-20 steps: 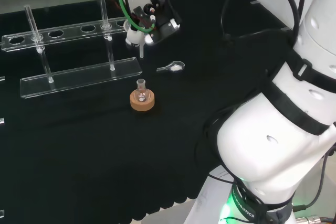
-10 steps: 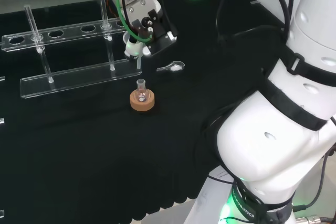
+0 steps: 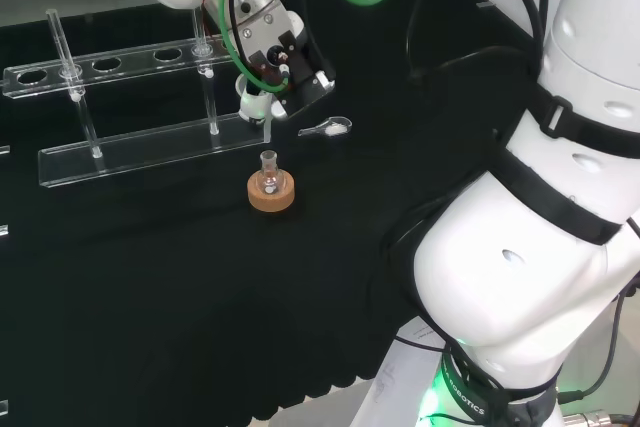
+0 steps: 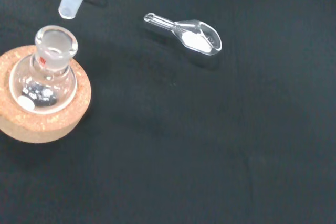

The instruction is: Place the funnel on the round-bottom flask.

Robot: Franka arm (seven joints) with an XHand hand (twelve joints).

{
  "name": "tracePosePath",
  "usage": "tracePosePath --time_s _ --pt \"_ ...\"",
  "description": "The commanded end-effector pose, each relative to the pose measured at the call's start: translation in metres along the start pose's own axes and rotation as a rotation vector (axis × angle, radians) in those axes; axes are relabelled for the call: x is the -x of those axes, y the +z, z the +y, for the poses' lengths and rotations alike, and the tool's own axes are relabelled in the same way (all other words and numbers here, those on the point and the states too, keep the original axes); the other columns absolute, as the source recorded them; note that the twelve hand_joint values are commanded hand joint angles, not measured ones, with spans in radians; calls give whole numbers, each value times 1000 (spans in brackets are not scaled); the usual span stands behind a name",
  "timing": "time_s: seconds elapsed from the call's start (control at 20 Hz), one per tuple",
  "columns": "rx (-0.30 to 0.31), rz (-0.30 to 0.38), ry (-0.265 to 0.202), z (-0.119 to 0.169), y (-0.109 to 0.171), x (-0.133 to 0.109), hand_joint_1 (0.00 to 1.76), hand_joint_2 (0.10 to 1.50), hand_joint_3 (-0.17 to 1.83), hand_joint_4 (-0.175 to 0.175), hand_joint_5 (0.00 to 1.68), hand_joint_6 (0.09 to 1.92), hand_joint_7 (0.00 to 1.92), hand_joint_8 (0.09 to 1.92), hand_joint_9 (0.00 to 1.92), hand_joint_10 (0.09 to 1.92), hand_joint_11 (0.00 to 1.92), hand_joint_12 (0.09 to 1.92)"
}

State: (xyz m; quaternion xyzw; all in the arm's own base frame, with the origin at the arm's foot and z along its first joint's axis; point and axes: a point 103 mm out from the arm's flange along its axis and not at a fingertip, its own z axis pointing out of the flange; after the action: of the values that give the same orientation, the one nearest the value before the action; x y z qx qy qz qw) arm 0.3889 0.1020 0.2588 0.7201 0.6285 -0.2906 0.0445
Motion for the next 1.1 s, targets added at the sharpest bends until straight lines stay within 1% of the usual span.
tracePosePath --time_s 0.05,0.6,1.1 --pt "-5 -32 -1 0 6 -5 765 798 544 -58 540 669 725 830 1087 613 710 1177" --pt "-24 -74 9 2 10 -10 766 796 548 -57 544 663 722 829 1091 611 711 1175" --pt "-17 -77 15 4 9 -9 766 796 551 -58 548 659 720 830 1096 609 712 1174"
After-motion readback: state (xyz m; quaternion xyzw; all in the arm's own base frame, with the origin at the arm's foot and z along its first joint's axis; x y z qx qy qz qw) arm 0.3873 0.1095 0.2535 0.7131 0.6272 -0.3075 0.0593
